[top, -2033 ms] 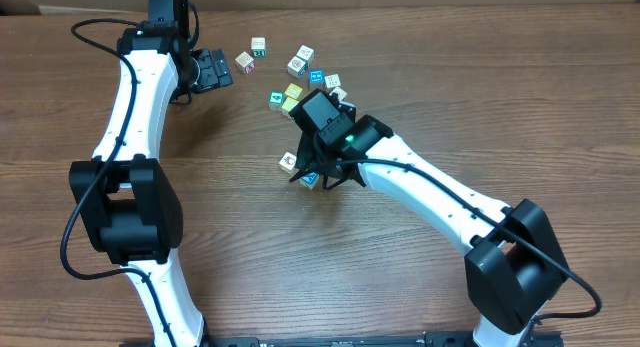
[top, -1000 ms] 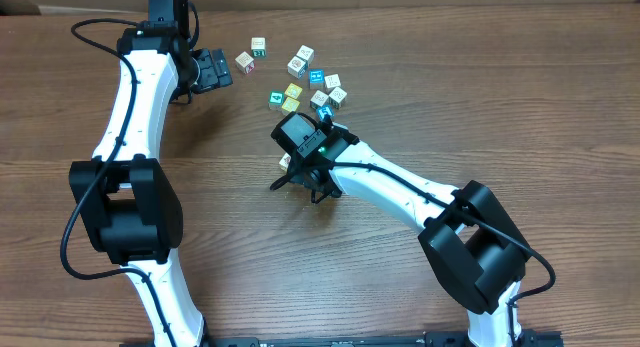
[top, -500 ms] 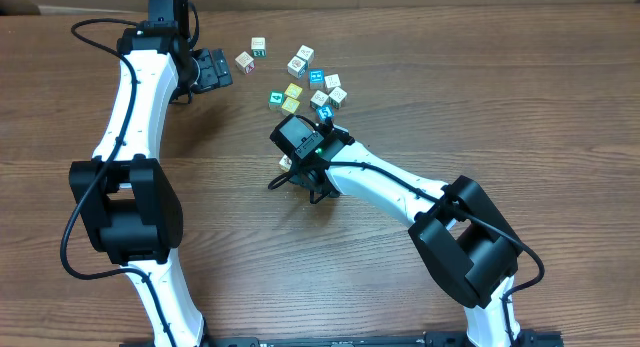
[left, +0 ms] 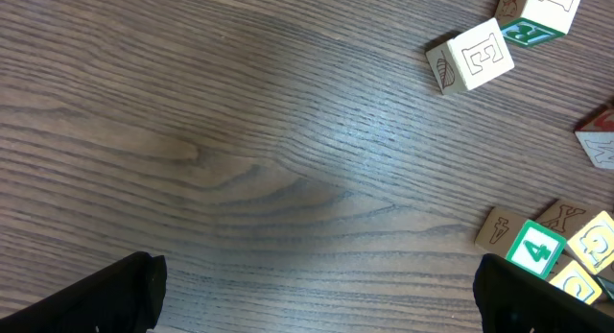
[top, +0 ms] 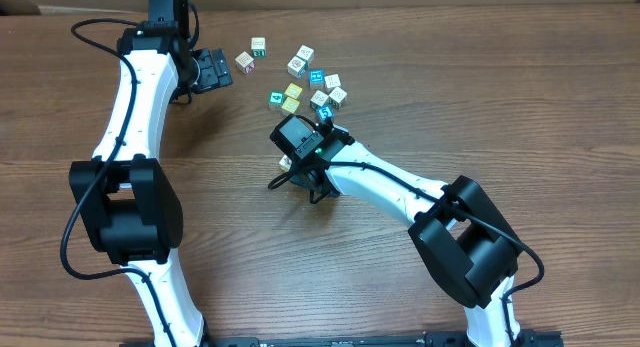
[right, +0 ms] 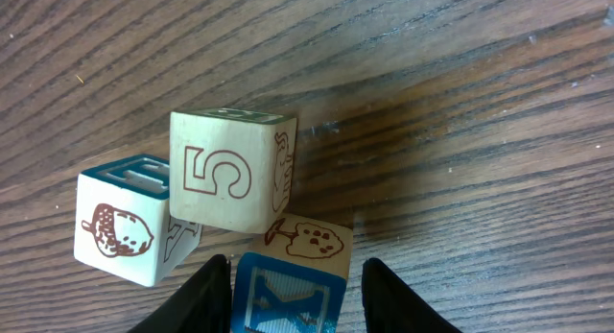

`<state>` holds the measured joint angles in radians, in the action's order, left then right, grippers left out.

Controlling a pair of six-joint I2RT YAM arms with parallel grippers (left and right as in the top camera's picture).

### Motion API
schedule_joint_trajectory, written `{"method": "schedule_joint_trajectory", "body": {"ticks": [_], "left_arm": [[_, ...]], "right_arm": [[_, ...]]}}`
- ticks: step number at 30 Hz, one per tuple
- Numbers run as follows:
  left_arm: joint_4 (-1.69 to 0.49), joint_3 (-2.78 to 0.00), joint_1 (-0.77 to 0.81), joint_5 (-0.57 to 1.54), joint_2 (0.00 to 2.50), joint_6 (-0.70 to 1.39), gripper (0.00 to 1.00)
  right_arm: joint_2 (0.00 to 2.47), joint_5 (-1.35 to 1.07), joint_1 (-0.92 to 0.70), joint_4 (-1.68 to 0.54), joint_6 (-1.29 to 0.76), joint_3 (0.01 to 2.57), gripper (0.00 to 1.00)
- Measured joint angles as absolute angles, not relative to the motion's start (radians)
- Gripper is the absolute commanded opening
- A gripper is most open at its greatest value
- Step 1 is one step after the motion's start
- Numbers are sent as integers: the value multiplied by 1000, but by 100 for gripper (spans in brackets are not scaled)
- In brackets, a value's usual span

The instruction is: Form a circle

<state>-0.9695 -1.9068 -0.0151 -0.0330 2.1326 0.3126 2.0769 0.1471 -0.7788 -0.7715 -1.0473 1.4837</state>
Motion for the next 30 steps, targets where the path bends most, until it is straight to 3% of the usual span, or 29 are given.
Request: {"method": "schedule_joint_trajectory", "body": {"ticks": [7, 12, 16, 24, 30], "left_arm": [[-970, -1907, -15, -33, 2133, 313, 100], [-970, -1907, -15, -33, 2133, 313, 100], [-970, -1907, -15, -33, 2133, 313, 100], [-970, -1907, -15, -33, 2133, 313, 100], [-970, -1907, -15, -33, 2133, 313, 100]], "right_arm": [[2077, 147, -779, -772, -1047, 1484, 38], [2077, 147, -779, -770, -1051, 1484, 54], [2077, 149, -779, -767, -1048, 1484, 60], [2077, 149, -775, -840, -983, 1555, 62], [2069, 146, -727, -1010, -802, 1781, 62]]}}
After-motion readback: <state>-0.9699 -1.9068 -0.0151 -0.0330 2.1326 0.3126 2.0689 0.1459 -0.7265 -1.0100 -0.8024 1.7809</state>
